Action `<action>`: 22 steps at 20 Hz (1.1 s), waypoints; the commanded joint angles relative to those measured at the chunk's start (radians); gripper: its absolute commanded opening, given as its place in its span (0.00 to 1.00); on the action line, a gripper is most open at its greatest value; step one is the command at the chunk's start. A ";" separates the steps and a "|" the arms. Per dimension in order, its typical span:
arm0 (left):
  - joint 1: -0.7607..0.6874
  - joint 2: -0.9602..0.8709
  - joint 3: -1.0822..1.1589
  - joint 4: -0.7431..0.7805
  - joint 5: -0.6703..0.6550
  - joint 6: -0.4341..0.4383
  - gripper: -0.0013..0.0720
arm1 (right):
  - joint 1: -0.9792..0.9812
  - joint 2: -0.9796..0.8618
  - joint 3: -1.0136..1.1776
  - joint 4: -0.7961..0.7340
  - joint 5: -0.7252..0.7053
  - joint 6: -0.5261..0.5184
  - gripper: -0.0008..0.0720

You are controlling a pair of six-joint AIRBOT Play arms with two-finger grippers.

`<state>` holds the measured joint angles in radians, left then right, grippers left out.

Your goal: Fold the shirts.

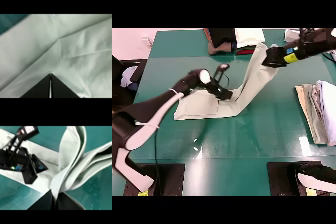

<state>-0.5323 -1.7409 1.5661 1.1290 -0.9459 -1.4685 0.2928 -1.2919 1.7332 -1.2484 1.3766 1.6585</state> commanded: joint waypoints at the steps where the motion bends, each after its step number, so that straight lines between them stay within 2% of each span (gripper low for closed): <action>1: 0.123 0.139 0.001 0.062 -0.026 0.003 0.05 | 0.086 -0.074 0.084 0.004 -0.026 0.021 0.03; 5: 0.308 0.360 0.001 0.229 -0.072 0.003 0.05 | 0.224 -0.212 0.159 0.127 -0.155 0.020 0.03; 8: 0.416 0.500 0.001 0.343 -0.102 0.003 0.05 | 0.352 -0.354 0.204 0.163 -0.285 0.019 0.03; 10: 0.473 0.571 0.001 0.360 -0.111 0.003 0.05 | 0.445 -0.475 0.251 0.167 -0.383 0.011 0.04; 11: 0.496 0.600 0.001 0.361 -0.117 0.003 0.05 | 0.482 -0.534 0.281 0.185 -0.437 -0.029 0.07; 12: 0.511 0.621 0.001 0.361 -0.124 0.003 0.05 | 0.511 -0.592 0.319 0.209 -0.478 -0.077 0.33; 13: 0.523 0.637 0.001 0.360 -0.132 0.003 0.05 | 0.530 -0.639 0.355 0.228 -0.498 -0.082 0.49; 14: 0.531 0.643 0.002 0.361 -0.144 0.003 0.05 | 0.536 -0.657 0.368 0.225 -0.509 -0.082 0.49; 18: 0.534 0.644 0.000 0.359 -0.203 0.003 0.05 | 0.437 -0.522 0.170 0.148 -0.487 -0.035 0.49; 22: 0.529 0.643 -0.005 0.300 -0.208 0.003 0.05 | 0.255 -0.352 -0.068 0.016 -0.313 0.042 0.48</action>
<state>-0.0040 -1.1023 1.5642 1.4662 -1.1393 -1.4654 0.6502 -1.7393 1.8088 -1.1393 0.9588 1.6405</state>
